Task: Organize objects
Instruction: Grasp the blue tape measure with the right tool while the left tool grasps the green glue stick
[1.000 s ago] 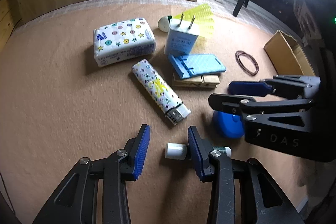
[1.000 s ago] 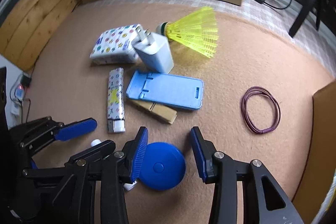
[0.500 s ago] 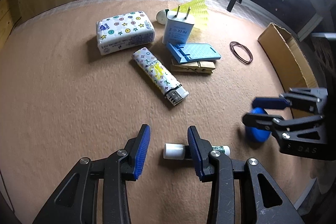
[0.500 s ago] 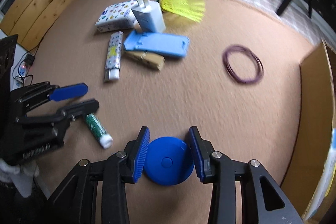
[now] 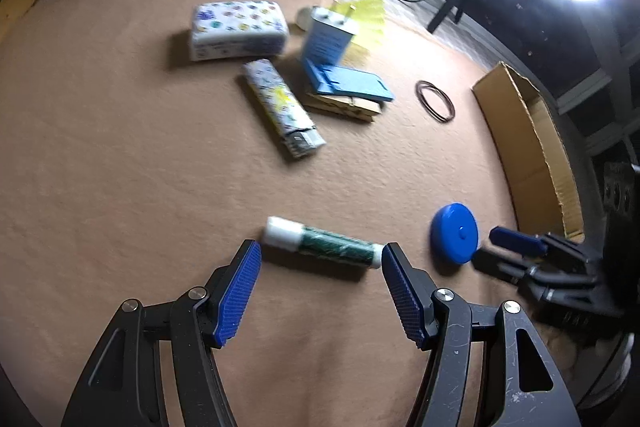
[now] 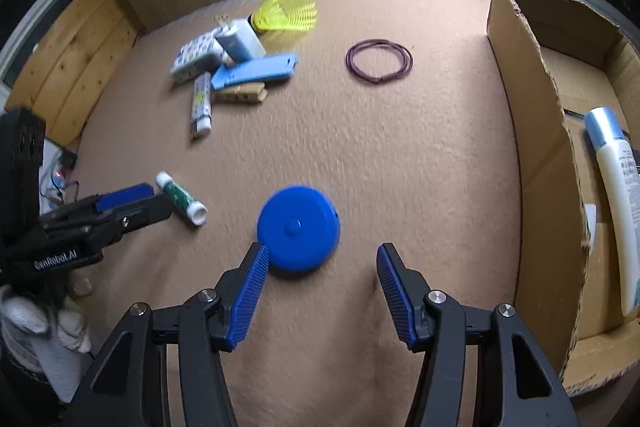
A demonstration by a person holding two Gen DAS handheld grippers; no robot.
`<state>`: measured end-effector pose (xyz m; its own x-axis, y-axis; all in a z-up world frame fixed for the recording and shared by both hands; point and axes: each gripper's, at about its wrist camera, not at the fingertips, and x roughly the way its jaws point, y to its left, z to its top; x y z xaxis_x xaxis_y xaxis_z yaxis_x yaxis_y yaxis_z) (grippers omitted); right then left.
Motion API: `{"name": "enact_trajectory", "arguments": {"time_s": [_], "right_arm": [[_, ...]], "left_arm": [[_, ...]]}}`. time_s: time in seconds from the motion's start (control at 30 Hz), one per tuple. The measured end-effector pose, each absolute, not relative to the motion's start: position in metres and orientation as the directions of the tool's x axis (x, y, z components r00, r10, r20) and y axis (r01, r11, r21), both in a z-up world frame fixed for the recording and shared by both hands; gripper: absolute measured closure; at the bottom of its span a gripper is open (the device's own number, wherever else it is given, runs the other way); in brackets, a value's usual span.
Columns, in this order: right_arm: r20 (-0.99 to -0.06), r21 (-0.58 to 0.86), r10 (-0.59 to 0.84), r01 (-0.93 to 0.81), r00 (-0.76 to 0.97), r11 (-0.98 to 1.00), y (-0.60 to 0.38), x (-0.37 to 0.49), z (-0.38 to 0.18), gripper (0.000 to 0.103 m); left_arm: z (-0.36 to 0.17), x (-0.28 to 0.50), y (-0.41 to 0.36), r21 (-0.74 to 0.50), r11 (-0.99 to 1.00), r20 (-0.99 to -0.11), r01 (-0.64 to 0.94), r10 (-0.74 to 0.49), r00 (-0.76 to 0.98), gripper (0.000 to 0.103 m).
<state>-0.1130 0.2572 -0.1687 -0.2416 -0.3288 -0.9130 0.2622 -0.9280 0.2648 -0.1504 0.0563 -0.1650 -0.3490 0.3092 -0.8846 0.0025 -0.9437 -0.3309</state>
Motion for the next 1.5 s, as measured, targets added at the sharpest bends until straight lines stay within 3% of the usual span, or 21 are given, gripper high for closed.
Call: {"name": "enact_trajectory", "arguments": {"time_s": [0.37, 0.73, 0.97, 1.13, 1.2, 1.3, 1.43, 1.5], "right_arm": [[-0.922, 0.221, -0.291, 0.268, -0.257, -0.938, 0.255, -0.111, -0.174, 0.05], [-0.924, 0.179, -0.265, 0.301, -0.277, -0.937, 0.24, -0.113, -0.175, 0.046], [-0.924, 0.151, -0.246, 0.313, -0.293, -0.938, 0.236, -0.112, -0.173, 0.046], [-0.928, 0.117, -0.222, 0.333, -0.299, -0.936, 0.228, -0.111, -0.174, 0.045], [-0.931, 0.083, -0.198, 0.351, -0.306, -0.933, 0.222, -0.109, -0.177, 0.045], [-0.93, 0.026, -0.159, 0.373, -0.331, -0.928, 0.215, -0.106, -0.179, 0.045], [-0.925, -0.009, -0.138, 0.385, -0.353, -0.923, 0.211, -0.105, -0.18, 0.046], [-0.923, -0.008, -0.142, 0.388, -0.357, -0.922, 0.21, -0.105, -0.179, 0.052]], "left_arm": [[-0.169, -0.169, 0.092, -0.206, -0.978, -0.913, -0.041, 0.207, -0.351, 0.041], [-0.169, -0.188, 0.084, -0.2, -0.979, -0.92, 0.026, 0.179, -0.35, 0.042], [-0.169, -0.183, 0.077, -0.142, -0.99, -0.919, 0.004, 0.13, -0.371, 0.07], [-0.169, -0.176, 0.069, -0.148, -0.989, -0.919, 0.004, 0.137, -0.369, 0.074], [-0.169, -0.172, 0.069, -0.163, -0.987, -0.919, -0.01, 0.155, -0.364, 0.066], [-0.17, -0.166, 0.074, -0.137, -0.99, -0.918, -0.035, 0.14, -0.372, 0.064], [-0.17, -0.164, 0.074, -0.109, -0.994, -0.915, -0.031, 0.113, -0.386, 0.078], [-0.17, -0.164, 0.07, -0.109, -0.994, -0.914, -0.023, 0.109, -0.39, 0.085]]}}
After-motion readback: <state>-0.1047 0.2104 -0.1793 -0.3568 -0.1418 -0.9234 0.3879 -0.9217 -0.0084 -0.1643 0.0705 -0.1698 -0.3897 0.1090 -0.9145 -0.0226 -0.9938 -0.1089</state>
